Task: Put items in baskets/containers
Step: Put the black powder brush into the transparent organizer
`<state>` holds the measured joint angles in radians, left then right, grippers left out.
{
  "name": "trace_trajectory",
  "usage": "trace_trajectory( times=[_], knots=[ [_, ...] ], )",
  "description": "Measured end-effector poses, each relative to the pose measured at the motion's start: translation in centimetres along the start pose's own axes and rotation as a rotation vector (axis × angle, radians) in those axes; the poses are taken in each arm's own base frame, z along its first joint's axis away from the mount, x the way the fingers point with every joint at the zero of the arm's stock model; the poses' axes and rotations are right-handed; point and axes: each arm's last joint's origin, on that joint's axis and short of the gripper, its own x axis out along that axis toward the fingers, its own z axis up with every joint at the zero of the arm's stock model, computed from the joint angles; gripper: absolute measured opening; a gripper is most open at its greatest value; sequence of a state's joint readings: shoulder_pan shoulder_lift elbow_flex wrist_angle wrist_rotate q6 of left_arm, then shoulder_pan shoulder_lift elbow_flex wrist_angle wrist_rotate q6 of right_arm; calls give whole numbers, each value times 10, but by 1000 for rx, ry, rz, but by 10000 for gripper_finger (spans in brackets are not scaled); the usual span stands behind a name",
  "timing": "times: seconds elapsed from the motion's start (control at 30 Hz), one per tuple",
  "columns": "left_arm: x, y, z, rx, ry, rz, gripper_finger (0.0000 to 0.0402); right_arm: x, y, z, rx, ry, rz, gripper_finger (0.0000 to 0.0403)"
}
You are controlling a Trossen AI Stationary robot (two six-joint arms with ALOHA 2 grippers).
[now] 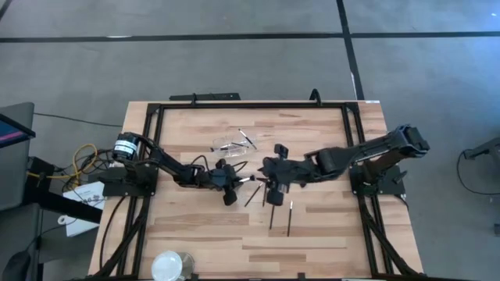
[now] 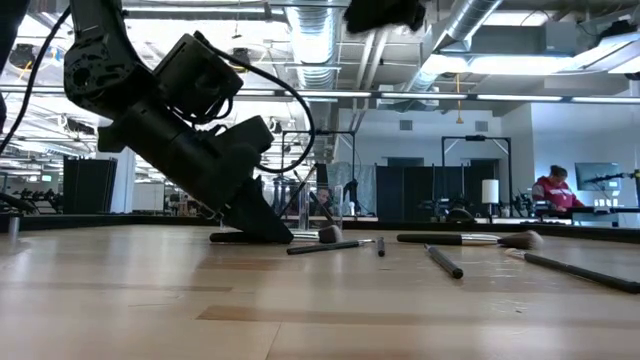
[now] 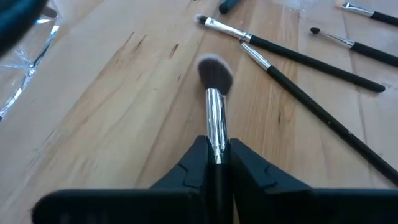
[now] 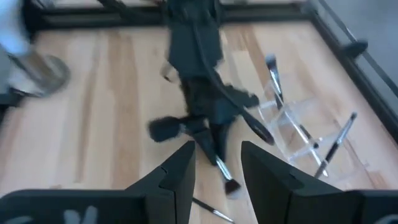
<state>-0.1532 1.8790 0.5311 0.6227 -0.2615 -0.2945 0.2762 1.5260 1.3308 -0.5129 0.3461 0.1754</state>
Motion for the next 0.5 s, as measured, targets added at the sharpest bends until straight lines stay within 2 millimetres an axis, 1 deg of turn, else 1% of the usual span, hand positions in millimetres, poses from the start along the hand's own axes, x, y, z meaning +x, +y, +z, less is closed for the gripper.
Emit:
trace_trajectory(
  times=[0.07,0.13,0.17,0.23,0.27,0.33,0.43,0.5],
  knots=[
    [0,0,1,-3,-18,-8,41,-20,2,5,-22,-35,-6,121],
    [-1,-1,2,-9,-43,-24,41,-38,4,6,-50,-75,-55,121],
    [-3,-2,4,-12,-54,-36,41,-44,6,4,-61,-87,-86,121],
    [-8,-2,10,-16,-60,-62,41,-48,8,-5,-70,-112,-141,121],
    [-13,-3,11,-18,-61,-87,41,-47,11,-13,-78,-119,-158,121],
    [-23,-3,16,-10,-77,-112,41,-34,17,-32,-71,-163,-177,121],
    [-45,-1,36,12,-209,-110,41,1,18,-69,-61,-246,-162,120],
    [-59,1,42,50,-258,-105,41,21,9,-87,-79,-285,-145,120]
  ],
)
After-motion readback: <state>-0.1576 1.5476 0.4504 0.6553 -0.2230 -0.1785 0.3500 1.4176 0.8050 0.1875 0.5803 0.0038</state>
